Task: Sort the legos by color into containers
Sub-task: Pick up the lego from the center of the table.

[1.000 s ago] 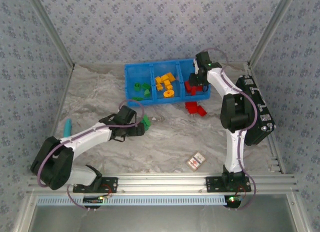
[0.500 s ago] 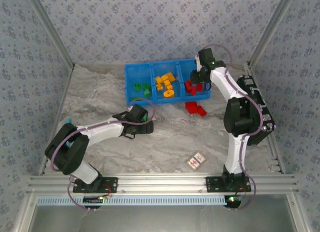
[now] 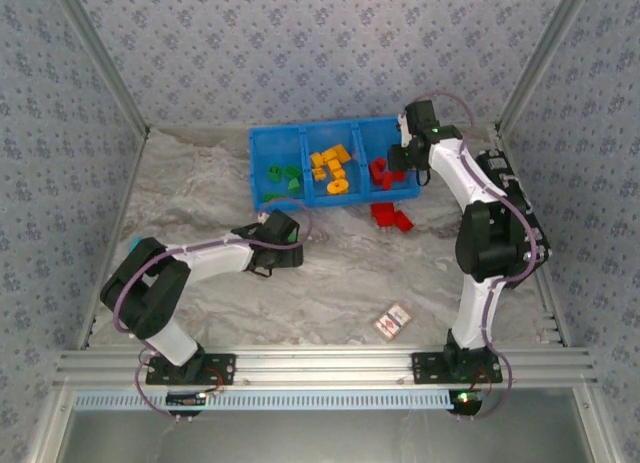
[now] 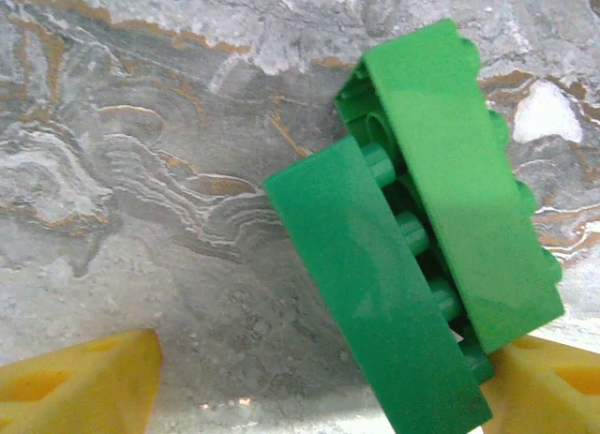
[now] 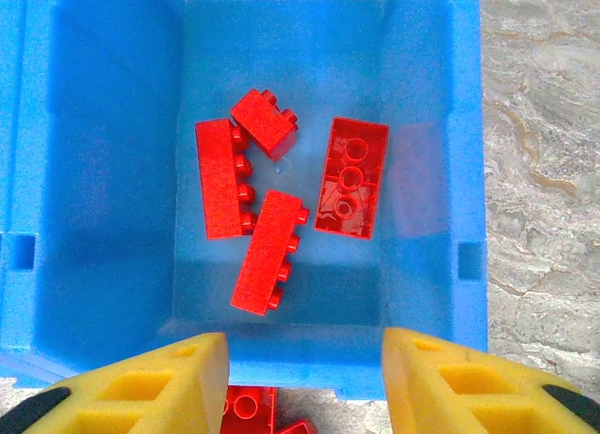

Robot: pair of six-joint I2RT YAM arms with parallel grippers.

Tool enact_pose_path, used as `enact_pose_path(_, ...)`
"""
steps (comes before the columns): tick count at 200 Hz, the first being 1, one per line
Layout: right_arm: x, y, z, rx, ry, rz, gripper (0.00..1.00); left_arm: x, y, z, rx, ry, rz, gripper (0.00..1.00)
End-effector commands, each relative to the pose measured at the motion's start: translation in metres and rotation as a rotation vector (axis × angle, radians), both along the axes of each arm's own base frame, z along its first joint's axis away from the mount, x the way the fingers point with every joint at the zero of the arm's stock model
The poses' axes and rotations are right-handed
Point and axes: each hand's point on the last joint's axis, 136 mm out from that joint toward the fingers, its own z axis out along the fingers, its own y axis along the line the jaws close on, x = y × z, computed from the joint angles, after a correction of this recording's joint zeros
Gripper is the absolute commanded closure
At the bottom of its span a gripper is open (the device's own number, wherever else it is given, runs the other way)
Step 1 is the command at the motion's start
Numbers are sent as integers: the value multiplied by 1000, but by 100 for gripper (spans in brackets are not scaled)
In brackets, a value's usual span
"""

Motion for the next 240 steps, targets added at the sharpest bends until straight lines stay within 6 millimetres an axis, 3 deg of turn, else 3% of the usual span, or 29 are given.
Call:
enact_pose_path(1, -1, -3, 17, 3, -37, 2, 52, 2, 7, 9, 36, -35, 1, 19)
enact_pose_path(175, -3, -3, 13, -1, -20, 0, 52, 14, 36, 22, 151, -130, 17, 44)
enact_pose_path(240, -4, -2, 16, -4, -23, 3, 52, 19, 30, 14, 143, -125, -13, 51)
